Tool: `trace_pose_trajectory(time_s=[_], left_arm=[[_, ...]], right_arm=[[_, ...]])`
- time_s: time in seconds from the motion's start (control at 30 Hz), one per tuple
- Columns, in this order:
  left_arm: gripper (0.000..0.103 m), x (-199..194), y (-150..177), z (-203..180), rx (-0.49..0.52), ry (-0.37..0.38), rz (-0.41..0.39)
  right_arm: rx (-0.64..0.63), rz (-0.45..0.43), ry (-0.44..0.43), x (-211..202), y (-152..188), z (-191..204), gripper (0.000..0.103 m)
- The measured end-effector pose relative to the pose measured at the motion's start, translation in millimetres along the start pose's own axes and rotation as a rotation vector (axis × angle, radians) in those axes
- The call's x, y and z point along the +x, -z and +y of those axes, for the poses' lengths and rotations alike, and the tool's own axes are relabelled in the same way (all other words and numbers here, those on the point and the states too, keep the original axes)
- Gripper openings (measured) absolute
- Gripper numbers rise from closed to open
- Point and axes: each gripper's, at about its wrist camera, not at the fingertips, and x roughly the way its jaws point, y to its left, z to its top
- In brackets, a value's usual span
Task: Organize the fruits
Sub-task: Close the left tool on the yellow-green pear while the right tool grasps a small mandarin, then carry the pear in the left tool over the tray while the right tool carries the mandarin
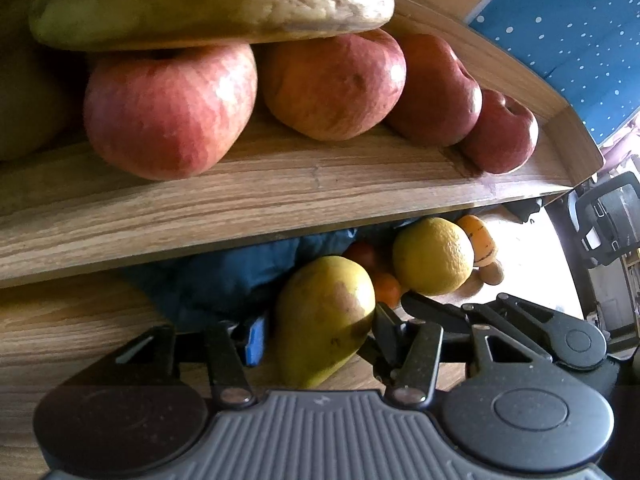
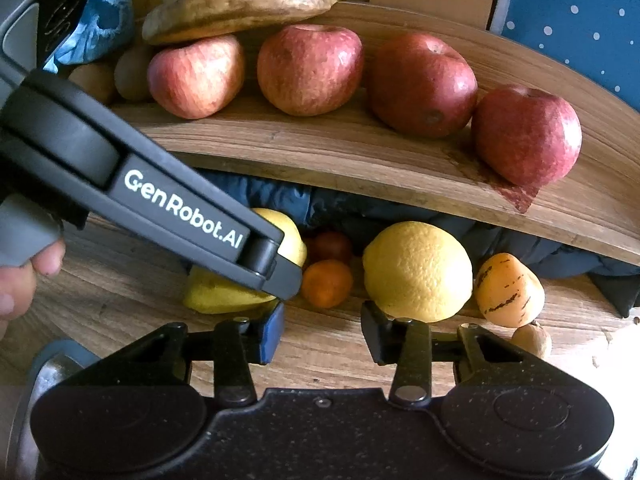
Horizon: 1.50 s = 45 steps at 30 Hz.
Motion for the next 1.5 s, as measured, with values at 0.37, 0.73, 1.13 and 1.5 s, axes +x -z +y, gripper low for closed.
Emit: trace_pose_trajectory(time_s=[0.37,0.73,1.13,1.5], left_arm=[[0.057,-14,18,17,-0.057,-0.003,0.008],[0.057,-21,34,18,-0.086,-0.034,0.007],[0.057,-44,64,18,-0.137,-0.081,-0.026],[0.057,-67,86,0,-0.153,-0.115,-0.088]], right_arm=[[-0.02,-0.01,-0.005,-1,9,2,0.04],[-0.06,-0.021,-0.014,-5,18,4,0.03],[-0.065,-0.043,-0.088,-48,40,11,0.03],[-0.07,-0.088,-0.129,-85,57,11,0.03]])
